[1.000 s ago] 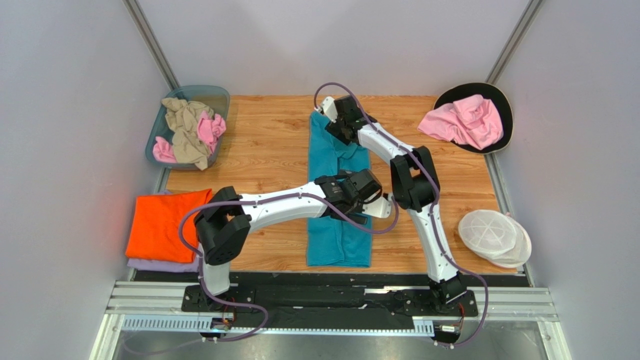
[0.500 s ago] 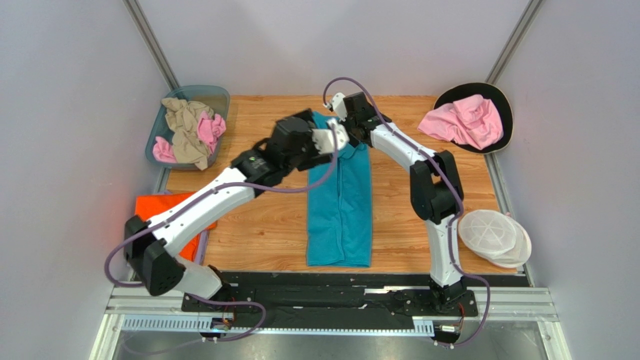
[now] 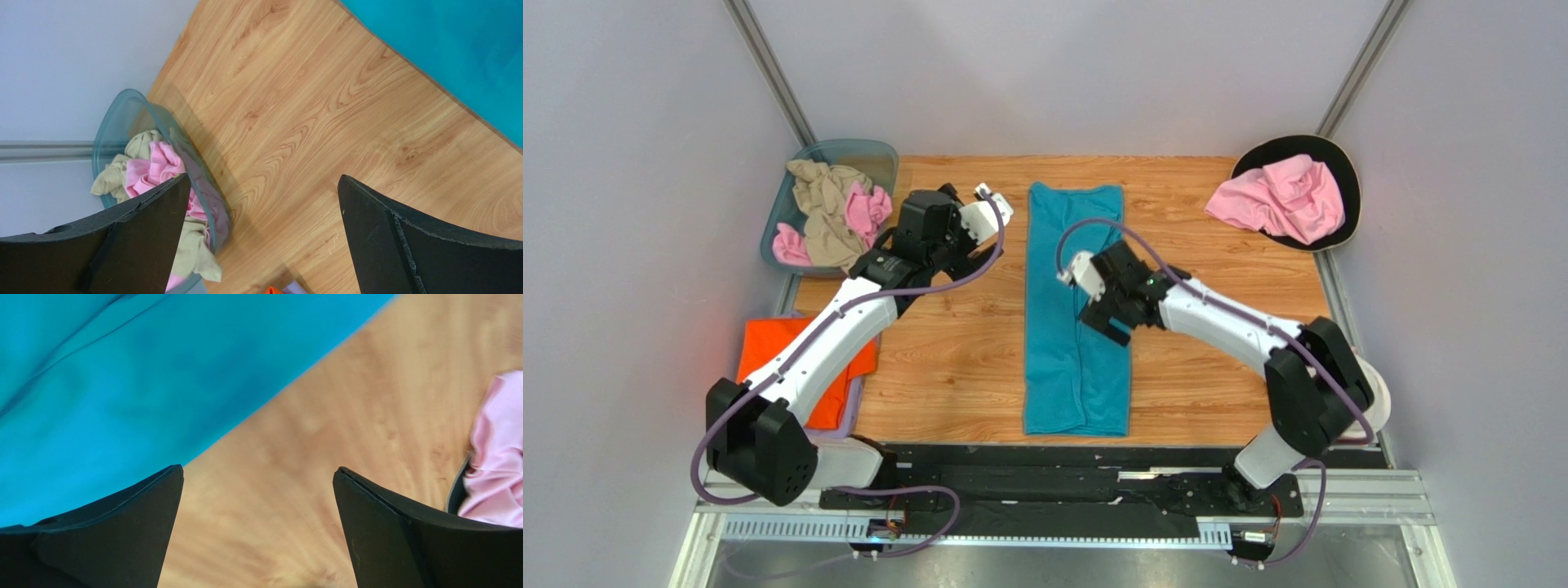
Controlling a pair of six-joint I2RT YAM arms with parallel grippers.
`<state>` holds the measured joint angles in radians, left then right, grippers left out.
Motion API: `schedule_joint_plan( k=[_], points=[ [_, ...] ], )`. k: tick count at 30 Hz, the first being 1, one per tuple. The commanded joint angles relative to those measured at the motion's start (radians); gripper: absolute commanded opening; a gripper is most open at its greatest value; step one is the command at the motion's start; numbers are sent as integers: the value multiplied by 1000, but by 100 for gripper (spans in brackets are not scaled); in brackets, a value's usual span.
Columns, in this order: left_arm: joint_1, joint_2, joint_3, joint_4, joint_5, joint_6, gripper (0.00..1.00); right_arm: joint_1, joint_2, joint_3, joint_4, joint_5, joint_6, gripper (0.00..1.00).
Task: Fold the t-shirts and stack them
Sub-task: Fold the tshirt
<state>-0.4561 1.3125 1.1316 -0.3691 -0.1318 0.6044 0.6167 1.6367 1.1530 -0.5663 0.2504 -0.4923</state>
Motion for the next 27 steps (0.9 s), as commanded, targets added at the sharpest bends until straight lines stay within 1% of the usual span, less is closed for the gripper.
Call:
schedule_joint_plan(
  k=[1, 4, 7, 8, 14, 17, 23, 24, 25, 27],
  points=[
    [63, 27, 22, 15, 109, -43, 99, 156, -181, -158, -82, -46, 26, 97],
    [89, 92, 55, -8, 126, -48, 99, 261, -263, -206, -104, -66, 38, 96],
    [109, 154, 88, -25, 152, -51, 99, 350, -304, -231, -132, -123, 49, 94],
    [111, 177, 92, -27, 147, -49, 99, 391, -308, -237, -139, -135, 49, 94],
    [114, 214, 93, -42, 135, -23, 99, 518, -279, -234, -136, -212, 51, 92],
    [114, 220, 70, -28, 92, -12, 99, 558, -235, -234, -110, -226, 46, 90],
    [114, 223, 45, -22, 93, -6, 99, 560, -166, -239, -72, -235, 9, 87],
    [114, 225, 43, -21, 93, -3, 99, 561, -161, -237, -73, -235, 11, 87],
    [114, 225, 45, -22, 95, 0, 99, 561, -160, -234, -72, -267, 11, 87],
    [114, 226, 42, -22, 95, 5, 99, 561, -155, -233, -70, -266, 9, 87]
  ],
)
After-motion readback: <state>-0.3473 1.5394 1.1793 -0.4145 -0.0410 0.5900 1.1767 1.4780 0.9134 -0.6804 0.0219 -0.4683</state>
